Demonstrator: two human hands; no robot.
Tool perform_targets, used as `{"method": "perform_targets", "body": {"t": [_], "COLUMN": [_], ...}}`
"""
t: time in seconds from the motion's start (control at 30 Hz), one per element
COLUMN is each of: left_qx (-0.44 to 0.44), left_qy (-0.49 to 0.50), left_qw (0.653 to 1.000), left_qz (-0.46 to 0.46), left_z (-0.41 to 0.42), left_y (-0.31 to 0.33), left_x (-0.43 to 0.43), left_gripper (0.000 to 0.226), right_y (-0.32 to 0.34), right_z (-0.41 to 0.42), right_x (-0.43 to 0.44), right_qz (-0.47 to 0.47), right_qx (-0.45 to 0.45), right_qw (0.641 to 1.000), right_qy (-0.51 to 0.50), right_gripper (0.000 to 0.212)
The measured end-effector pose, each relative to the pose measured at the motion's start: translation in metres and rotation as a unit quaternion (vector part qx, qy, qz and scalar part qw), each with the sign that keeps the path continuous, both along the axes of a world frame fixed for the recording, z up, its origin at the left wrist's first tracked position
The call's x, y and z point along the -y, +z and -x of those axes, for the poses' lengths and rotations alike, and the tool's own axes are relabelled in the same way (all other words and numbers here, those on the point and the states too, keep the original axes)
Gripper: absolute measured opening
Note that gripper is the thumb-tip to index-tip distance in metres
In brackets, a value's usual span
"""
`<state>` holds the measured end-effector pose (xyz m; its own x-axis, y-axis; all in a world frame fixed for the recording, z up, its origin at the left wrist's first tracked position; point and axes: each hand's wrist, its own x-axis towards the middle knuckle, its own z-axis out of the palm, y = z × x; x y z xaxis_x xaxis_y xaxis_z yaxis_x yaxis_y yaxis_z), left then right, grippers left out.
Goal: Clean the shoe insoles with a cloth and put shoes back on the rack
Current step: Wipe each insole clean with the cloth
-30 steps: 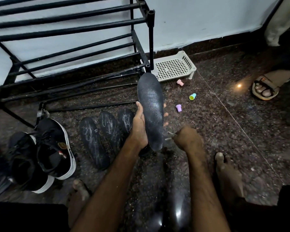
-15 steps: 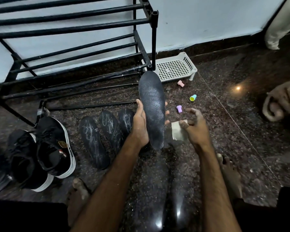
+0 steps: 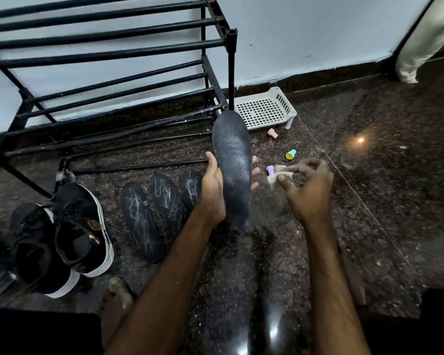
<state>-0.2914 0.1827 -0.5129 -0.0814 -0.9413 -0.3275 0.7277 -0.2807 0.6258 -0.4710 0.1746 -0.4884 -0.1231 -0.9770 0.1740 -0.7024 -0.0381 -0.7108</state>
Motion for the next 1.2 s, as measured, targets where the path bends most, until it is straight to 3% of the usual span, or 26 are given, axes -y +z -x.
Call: {"method": "perform_targets", "body": {"t": [0.1, 0.23, 0.33, 0.43, 0.5, 0.6, 0.67, 0.77, 0.83, 0.9, 1.0, 1.2], "left_qx": [-0.010, -0.032, -0.035, -0.034, -0.036, -0.054, -0.059, -0.081, -0.081, -0.058, -0.030, -0.031], "left_qy": [-0.004, 0.003, 0.004, 0.023, 0.033, 0.025, 0.020, 0.015, 0.008, 0.005, 0.017, 0.068], "left_qw": [1.000, 0.999, 0.999, 0.999, 0.999, 0.998, 0.998, 0.997, 0.997, 0.998, 0.999, 0.997], "left_qz": [0.000, -0.003, 0.002, -0.009, -0.019, -0.021, -0.009, -0.006, 0.003, -0.005, 0.001, -0.023], "left_z": [0.003, 0.008, 0.008, 0.005, 0.003, 0.000, -0.003, 0.002, 0.006, 0.011, 0.013, 0.011], "left_y": [-0.002, 0.001, 0.001, -0.001, -0.003, -0.005, -0.003, 0.005, 0.010, 0.014, 0.015, 0.011], "left_x": [0.000, 0.000, 0.005, 0.008, 0.007, 0.006, 0.007, 0.006, 0.004, 0.004, 0.007, 0.006], "left_gripper": [0.090, 0.092, 0.096, 0.089, 0.082, 0.078, 0.077, 0.078, 0.079, 0.077, 0.080, 0.073], "right_y": [0.014, 0.010, -0.009, -0.012, -0.006, 0.002, 0.007, 0.022, 0.030, 0.029, 0.008, 0.003], "right_z": [-0.012, -0.049, -0.065, -0.061, -0.054, -0.033, -0.015, -0.006, -0.021, -0.046, -0.071, -0.070], "right_x": [0.004, 0.005, -0.002, -0.007, -0.008, -0.014, -0.017, -0.008, 0.004, 0.010, 0.001, -0.029], "right_qz": [0.058, 0.122, 0.104, 0.086, -0.004, -0.221, -0.261, -0.123, -0.006, 0.060, 0.071, -0.008], "right_qx": [0.028, -0.053, -0.086, -0.030, 0.026, 0.004, 0.042, 0.108, 0.056, -0.011, -0.057, 0.020], "right_qw": [0.998, 0.983, 0.971, 0.966, 0.959, 0.912, 0.906, 0.964, 0.987, 0.984, 0.976, 0.986], "right_qy": [0.019, 0.130, 0.197, 0.241, 0.281, 0.345, 0.330, 0.207, 0.150, 0.166, 0.198, 0.166], "right_gripper": [0.011, 0.012, 0.016, 0.017, 0.014, 0.013, 0.013, 0.016, 0.017, 0.018, 0.018, 0.019]}}
